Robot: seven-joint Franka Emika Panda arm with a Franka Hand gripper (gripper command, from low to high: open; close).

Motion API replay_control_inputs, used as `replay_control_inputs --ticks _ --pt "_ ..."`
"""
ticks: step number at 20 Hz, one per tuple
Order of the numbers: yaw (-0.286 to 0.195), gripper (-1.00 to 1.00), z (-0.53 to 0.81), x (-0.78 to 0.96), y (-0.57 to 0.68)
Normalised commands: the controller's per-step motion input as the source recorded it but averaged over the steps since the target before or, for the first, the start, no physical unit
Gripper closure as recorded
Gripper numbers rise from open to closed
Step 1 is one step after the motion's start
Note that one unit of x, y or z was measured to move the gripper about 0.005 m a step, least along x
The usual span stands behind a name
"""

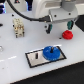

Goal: Insert the blue gear onto the right peg, followed by the red gear

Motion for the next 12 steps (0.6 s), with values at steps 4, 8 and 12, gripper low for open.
replay_control_inputs --ticks 4,8,12 --pt "0.0 -1.0 0.01 0.16 0.11" --pt "0.0 -1.0 0.0 0.07 0.09" --pt "0.0 -1.0 0.0 -0.05 0.13"
